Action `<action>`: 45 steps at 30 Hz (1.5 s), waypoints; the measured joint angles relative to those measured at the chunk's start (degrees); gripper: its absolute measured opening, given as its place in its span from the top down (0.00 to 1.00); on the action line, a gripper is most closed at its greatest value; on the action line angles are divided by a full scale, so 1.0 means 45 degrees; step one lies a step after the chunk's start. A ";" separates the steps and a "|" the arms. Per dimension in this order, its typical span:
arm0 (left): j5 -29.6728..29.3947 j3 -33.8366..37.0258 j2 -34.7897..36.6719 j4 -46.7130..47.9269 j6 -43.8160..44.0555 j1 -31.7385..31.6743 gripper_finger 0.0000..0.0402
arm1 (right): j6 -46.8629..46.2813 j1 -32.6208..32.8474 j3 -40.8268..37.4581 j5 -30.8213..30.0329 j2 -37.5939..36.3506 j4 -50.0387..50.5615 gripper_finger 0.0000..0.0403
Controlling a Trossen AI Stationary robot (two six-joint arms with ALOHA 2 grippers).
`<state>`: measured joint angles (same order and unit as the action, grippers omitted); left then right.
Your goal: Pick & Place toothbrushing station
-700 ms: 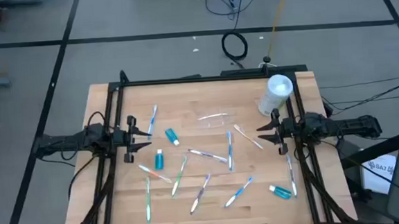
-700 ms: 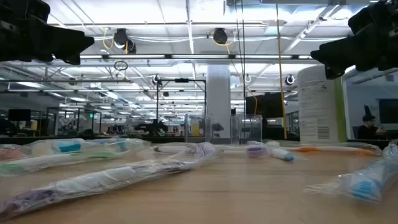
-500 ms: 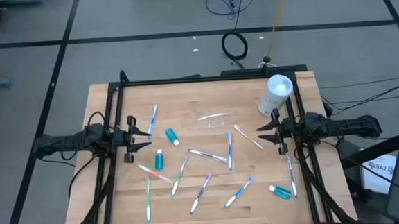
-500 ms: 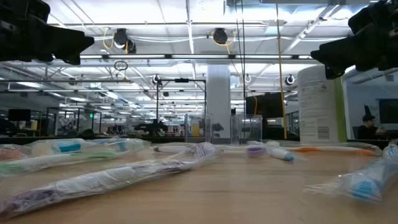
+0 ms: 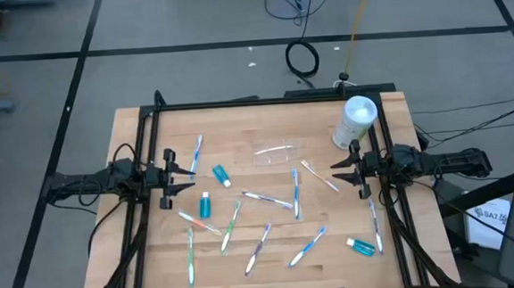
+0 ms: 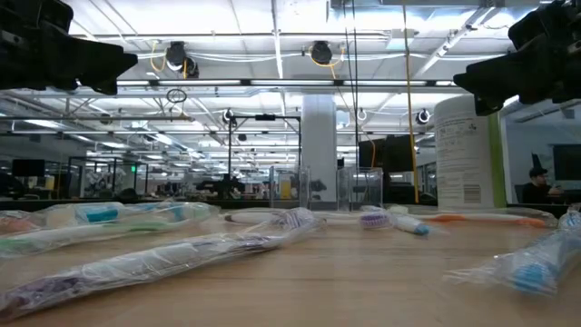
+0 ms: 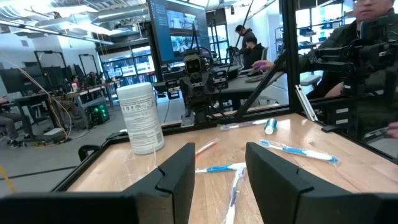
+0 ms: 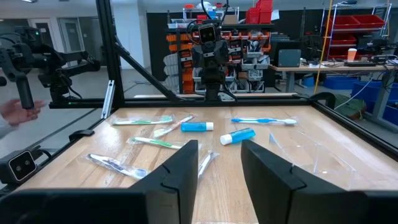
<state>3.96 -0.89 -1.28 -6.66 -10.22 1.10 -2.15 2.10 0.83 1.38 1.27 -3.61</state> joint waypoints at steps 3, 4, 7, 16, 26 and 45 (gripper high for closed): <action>-0.0003 0.0003 0.0000 0.0001 0.0000 0.0000 0.63 | 0.0000 0.0002 -0.0002 0.0002 -0.0002 0.0003 0.72; 0.0001 0.0001 0.0000 -0.0003 0.0000 0.0001 0.63 | 0.0000 0.0000 0.0001 0.0000 -0.0002 0.0003 0.72; -0.0003 0.0000 0.0000 0.0001 0.0000 0.0000 0.63 | 0.0000 0.0002 0.0001 0.0002 -0.0001 0.0003 0.72; -0.0104 0.0000 0.0000 -0.0259 -0.0007 -0.0015 0.63 | 0.0000 0.0001 0.0003 0.0001 0.0001 0.0001 0.72; -0.0115 0.0000 0.0000 -0.0552 -0.0037 -0.0015 0.63 | 0.0000 -0.0003 0.0002 0.0002 0.0002 0.0002 0.72; 0.0026 0.0000 0.0000 -0.0704 0.2069 0.0019 0.63 | 0.0000 -0.0002 0.0003 0.0002 0.0002 0.0003 0.72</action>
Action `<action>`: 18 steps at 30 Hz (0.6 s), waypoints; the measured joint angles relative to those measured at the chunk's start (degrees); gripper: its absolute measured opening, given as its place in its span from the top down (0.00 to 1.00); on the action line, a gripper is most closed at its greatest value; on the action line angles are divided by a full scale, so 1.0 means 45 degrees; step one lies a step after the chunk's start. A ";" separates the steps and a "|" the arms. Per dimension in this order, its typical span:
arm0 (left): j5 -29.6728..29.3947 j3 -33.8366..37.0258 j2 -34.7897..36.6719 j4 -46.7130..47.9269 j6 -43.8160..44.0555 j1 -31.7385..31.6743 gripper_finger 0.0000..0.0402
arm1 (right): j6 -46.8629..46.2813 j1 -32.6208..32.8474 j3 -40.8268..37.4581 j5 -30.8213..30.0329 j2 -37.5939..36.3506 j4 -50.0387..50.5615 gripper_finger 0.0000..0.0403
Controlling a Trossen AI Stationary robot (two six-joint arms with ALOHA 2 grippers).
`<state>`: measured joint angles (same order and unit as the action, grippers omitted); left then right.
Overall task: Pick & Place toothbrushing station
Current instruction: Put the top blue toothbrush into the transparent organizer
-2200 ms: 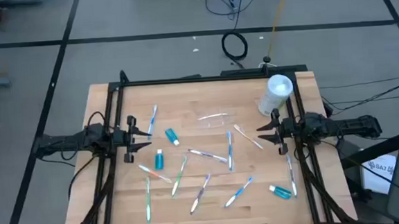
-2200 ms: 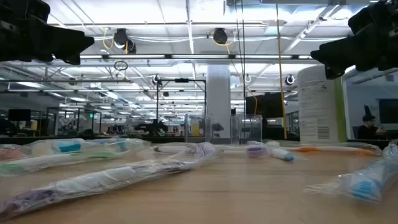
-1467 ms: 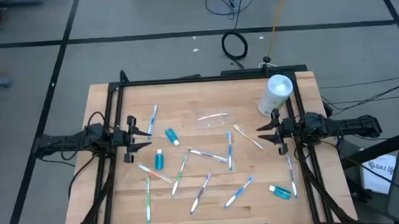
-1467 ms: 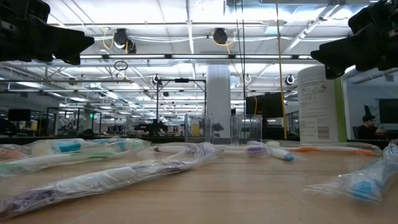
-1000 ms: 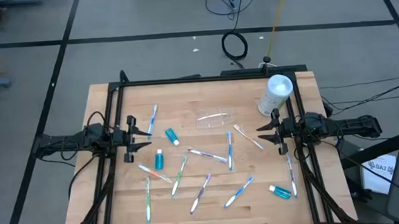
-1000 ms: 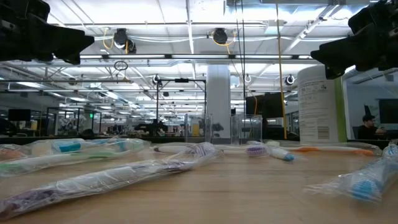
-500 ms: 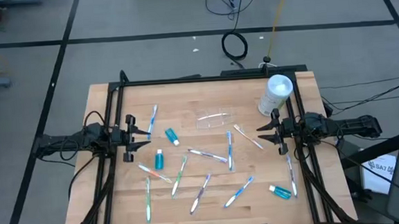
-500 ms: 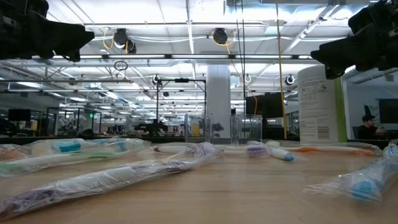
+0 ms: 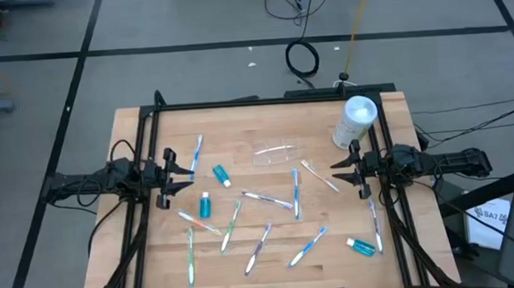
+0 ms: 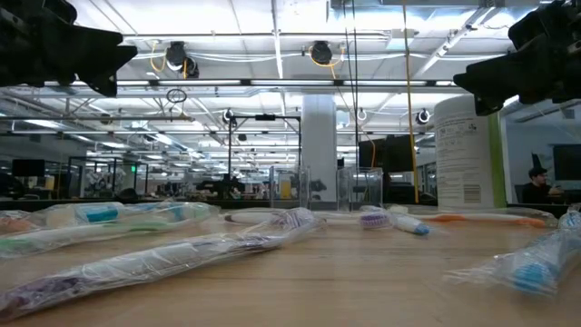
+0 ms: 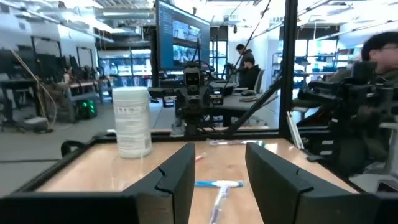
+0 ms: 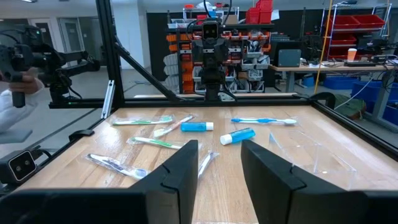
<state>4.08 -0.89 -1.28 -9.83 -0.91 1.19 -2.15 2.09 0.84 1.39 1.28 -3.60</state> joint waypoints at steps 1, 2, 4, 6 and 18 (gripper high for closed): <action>0.0000 0.0000 0.0000 -0.0032 -0.0005 0.0000 0.63 | 0.0000 0.0000 -0.0005 0.0000 0.0000 0.0000 0.72; -0.0011 0.0000 0.0000 -0.0110 -0.0144 0.0000 0.63 | 0.0000 0.0005 -0.0001 0.0000 -0.0001 -0.0005 0.72; -0.0557 -0.0003 0.0000 -0.0395 -0.0674 0.0002 0.63 | 0.0005 -0.0003 -0.0002 -0.0015 0.0000 -0.0026 0.72; -0.2236 -0.0086 -0.0039 -0.0508 -0.0772 0.0000 0.63 | -0.0012 -0.0025 -0.0001 0.0019 0.0000 -0.0217 0.72; -0.8030 -0.0121 -0.2375 0.1050 0.1090 -0.0700 0.63 | 0.0899 -0.0025 -0.0005 -0.0003 0.0007 -0.1502 0.72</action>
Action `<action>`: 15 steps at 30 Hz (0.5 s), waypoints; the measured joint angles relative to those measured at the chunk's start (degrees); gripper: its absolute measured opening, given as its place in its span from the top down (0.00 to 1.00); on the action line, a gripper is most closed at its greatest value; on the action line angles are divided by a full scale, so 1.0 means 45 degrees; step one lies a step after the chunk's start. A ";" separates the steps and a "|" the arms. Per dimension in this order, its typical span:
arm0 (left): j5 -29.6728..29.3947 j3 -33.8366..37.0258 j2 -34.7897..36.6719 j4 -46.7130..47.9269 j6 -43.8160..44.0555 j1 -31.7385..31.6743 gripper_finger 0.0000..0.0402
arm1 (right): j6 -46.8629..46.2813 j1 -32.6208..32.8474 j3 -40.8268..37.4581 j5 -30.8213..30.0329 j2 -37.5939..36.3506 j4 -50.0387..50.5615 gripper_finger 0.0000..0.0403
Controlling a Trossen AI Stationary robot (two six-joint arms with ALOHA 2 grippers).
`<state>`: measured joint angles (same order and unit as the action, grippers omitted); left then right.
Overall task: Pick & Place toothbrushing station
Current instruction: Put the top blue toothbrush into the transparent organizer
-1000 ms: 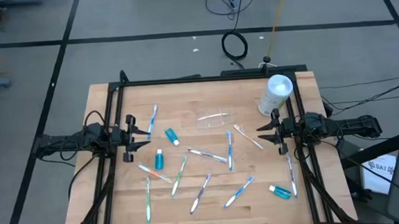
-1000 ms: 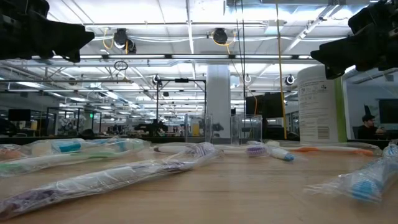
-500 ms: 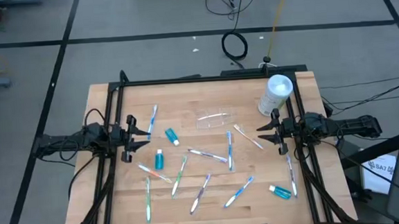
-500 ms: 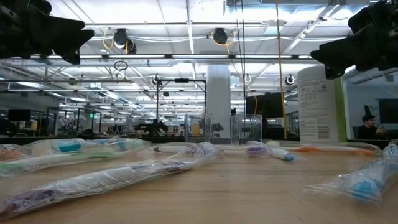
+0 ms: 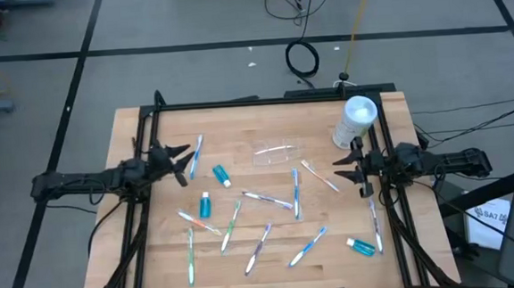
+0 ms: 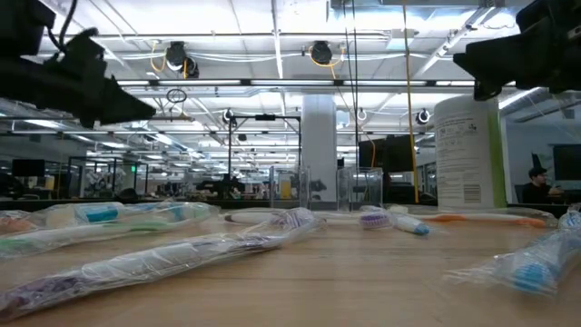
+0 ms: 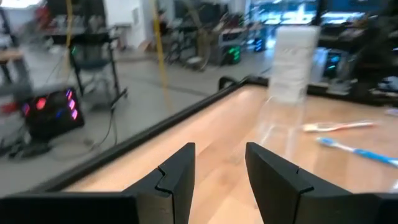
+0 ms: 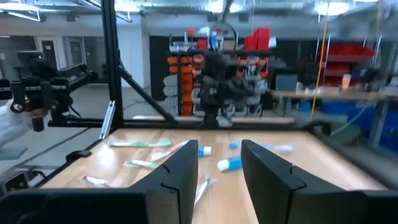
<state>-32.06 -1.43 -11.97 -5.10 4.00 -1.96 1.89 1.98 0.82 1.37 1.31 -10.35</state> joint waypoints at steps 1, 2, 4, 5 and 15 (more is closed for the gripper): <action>-0.0043 0.0000 -0.0292 -0.0024 0.0390 -0.0183 0.63 | 0.0471 0.0000 0.0003 -0.0129 0.0000 -0.0124 0.72; -0.0108 0.0000 -0.0572 -0.0047 0.0793 -0.0380 0.63 | 0.1040 0.0005 0.0003 -0.0443 0.0002 -0.0265 0.72; -0.0121 0.0000 -0.1169 -0.0042 0.1491 -0.0782 0.63 | 0.2119 0.0000 0.0000 -0.1397 0.0007 -0.0816 0.72; -0.0120 0.0000 -0.1459 -0.0035 0.1781 -0.0971 0.63 | 0.2487 0.0000 0.0000 -0.2030 0.0007 -0.1185 0.72; 0.0822 -0.0758 -0.4069 -0.0245 0.2897 -0.2673 0.63 | 0.0667 -0.0005 -0.0005 -0.5604 0.0953 -0.4871 0.72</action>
<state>-28.36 -4.84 -30.28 -6.21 17.04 -13.99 4.89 1.96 0.80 -23.85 5.60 -32.27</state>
